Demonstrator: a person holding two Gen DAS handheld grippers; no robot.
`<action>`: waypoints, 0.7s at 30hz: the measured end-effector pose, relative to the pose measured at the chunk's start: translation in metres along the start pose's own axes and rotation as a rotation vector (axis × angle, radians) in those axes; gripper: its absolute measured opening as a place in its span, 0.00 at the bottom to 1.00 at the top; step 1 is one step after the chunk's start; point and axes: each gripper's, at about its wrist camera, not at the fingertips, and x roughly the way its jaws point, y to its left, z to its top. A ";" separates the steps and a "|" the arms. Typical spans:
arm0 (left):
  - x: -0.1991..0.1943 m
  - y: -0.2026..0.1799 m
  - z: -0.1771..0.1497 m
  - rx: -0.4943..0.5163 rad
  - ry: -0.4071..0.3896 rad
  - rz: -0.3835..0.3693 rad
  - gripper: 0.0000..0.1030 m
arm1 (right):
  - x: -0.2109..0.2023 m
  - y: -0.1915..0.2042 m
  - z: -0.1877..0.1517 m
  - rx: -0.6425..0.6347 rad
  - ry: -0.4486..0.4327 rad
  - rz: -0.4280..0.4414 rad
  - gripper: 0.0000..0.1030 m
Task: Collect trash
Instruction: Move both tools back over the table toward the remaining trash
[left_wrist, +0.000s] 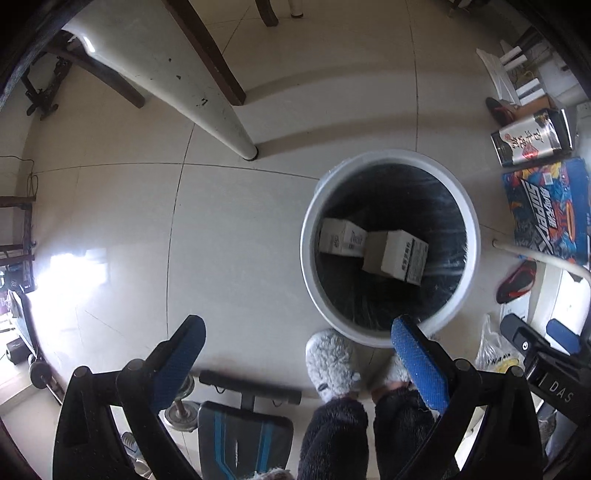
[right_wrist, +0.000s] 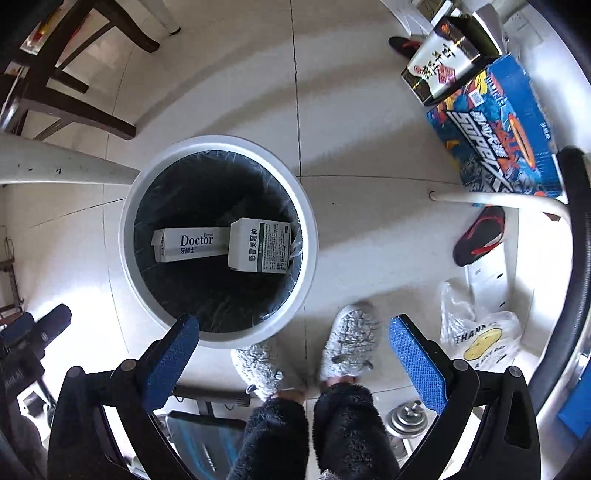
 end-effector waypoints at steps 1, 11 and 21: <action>-0.006 0.001 -0.004 -0.003 0.001 -0.003 1.00 | -0.004 -0.002 -0.003 -0.004 -0.003 -0.001 1.00; -0.082 -0.008 -0.030 0.008 -0.015 -0.012 1.00 | -0.083 0.009 -0.032 -0.047 -0.052 0.013 1.00; -0.195 -0.003 -0.068 0.039 -0.046 -0.038 1.00 | -0.210 0.002 -0.075 -0.020 -0.088 0.063 1.00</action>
